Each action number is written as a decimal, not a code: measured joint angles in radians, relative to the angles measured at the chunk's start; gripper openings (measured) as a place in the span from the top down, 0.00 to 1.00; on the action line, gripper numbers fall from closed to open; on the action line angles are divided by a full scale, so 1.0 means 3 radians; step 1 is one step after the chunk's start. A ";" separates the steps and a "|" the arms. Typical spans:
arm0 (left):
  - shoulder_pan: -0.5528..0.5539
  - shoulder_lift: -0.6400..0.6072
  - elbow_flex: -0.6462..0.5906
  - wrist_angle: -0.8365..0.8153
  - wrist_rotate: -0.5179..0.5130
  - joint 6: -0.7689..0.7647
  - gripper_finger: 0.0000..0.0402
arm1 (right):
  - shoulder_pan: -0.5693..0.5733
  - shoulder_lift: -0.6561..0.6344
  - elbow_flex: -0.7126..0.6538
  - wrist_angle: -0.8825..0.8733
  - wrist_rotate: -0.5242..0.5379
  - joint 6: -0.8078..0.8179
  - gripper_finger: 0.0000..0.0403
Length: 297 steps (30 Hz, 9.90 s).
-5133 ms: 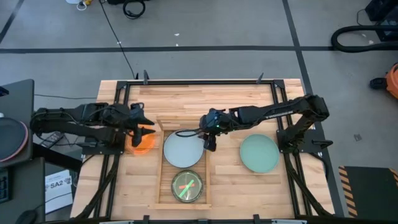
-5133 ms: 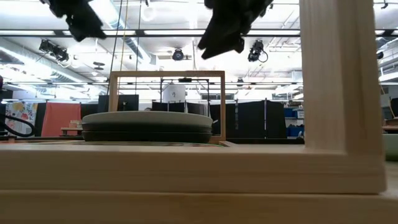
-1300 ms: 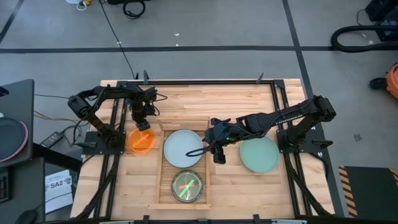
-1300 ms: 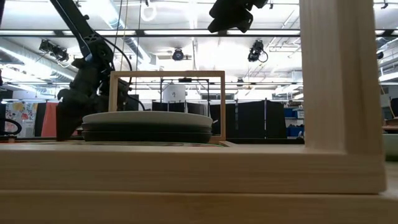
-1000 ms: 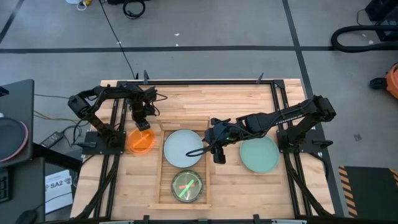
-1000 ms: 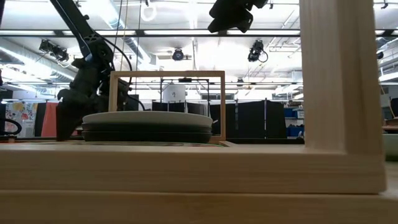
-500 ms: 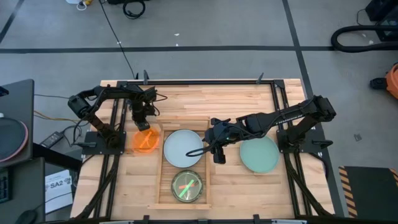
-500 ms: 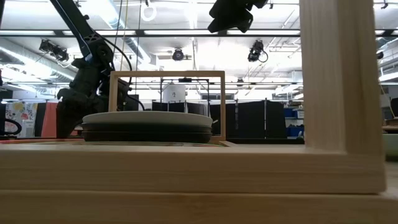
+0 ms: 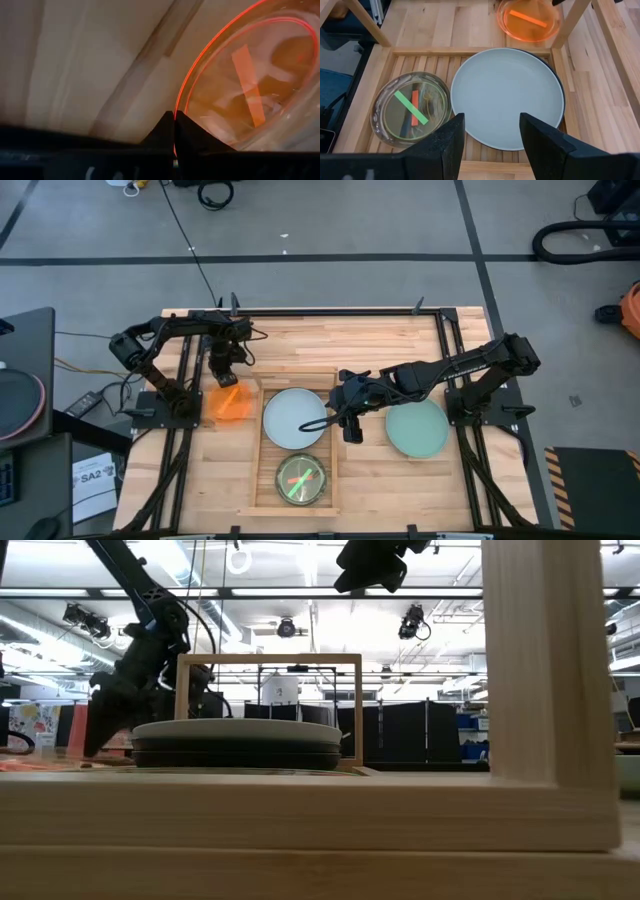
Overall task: Place and stack plates onto a shelf
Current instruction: Stack the small orange transparent plate on top of the small green transparent plate on the shelf, then stack the big green plate on top of the big gray plate on the shelf
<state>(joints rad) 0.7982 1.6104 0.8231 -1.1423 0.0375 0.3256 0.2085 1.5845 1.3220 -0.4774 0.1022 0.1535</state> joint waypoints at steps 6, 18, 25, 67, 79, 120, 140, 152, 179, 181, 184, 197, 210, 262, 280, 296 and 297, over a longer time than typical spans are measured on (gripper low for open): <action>-0.0001 0.0000 0.0229 -0.0285 -0.0043 -0.0001 0.99 | 0.0000 0.0000 0.0000 0.0000 0.0001 0.0000 0.52; 0.0000 -0.0001 0.0959 -0.0822 -0.0387 -0.0029 0.99 | 0.0000 0.0000 0.0000 0.0000 0.0001 0.0000 0.52; -0.0001 -0.0001 0.1526 -0.1028 -0.0496 -0.0115 0.99 | 0.0000 0.0000 0.0000 0.0000 0.0001 0.0000 0.52; -0.0643 -0.0006 0.3998 -0.1200 -0.0410 -0.0405 0.99 | 0.0094 -0.0310 0.0000 -0.1011 0.0206 0.0038 0.52; -0.1390 -0.0006 0.3998 -0.1223 0.0074 -0.0894 0.99 | 0.0107 -0.0664 0.0000 -0.1380 0.0558 0.0039 0.52; -0.3858 0.1436 0.3995 -0.0841 -0.0215 -0.2027 0.98 | 0.0170 -0.0767 -0.0499 -0.1600 0.0436 0.0303 0.52; -0.3875 0.1936 0.3999 -0.0684 -0.0129 -0.2005 0.98 | 0.0258 -0.0765 -0.0692 -0.1548 0.0436 0.0362 0.52; -0.3899 0.2013 0.3995 -0.0698 -0.0130 -0.2031 0.98 | 0.0258 -0.0764 -0.0689 -0.1528 0.0436 0.0352 0.52; -0.3948 0.2013 0.3995 -0.0692 -0.0252 -0.2090 0.67 | 0.0258 -0.0764 -0.0688 -0.1531 0.0436 0.0354 0.52; -0.3948 0.2012 0.3996 -0.0694 -0.0260 -0.2032 0.67 | 0.0258 -0.0764 -0.0688 -0.1531 0.0436 0.0354 0.52; -0.3947 0.1969 0.3995 -0.0702 -0.0262 -0.1932 0.66 | 0.0258 -0.0764 -0.0688 -0.1531 0.0437 0.0364 0.52; -0.4054 0.1243 0.3996 -0.0763 -0.0831 -0.1910 0.66 | 0.0258 -0.0764 -0.0685 -0.1512 0.0436 0.0389 0.52; -0.4722 0.0417 0.3998 -0.1013 -0.2221 -0.2045 0.66 | 0.0258 -0.0764 -0.0686 -0.1511 0.0436 0.0573 0.52; -0.5519 -0.2186 -0.0544 0.3003 -0.2944 -0.2931 0.66 | -0.0716 -0.0765 -0.0728 -0.1695 -0.0610 -0.1008 0.52; -0.5516 -0.2186 -0.0784 0.3573 -0.2863 -0.2613 0.66 | -0.1267 -0.0765 -0.2009 -0.0991 -0.0780 -0.1585 0.52; -0.5516 -0.2186 -0.0784 0.3569 -0.2863 -0.2605 0.66 | -0.1333 -0.0765 -0.2263 -0.0829 -0.0663 -0.1534 0.52; -0.5516 -0.2185 -0.0784 0.3567 -0.2863 -0.2605 0.66 | -0.1333 -0.0765 -0.2263 -0.0829 -0.0663 -0.1534 0.53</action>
<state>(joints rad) -0.8566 0.9549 0.5880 -0.0722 -0.8215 -0.4561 -0.1913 1.3548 0.6430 -0.7261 -0.0967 -0.3065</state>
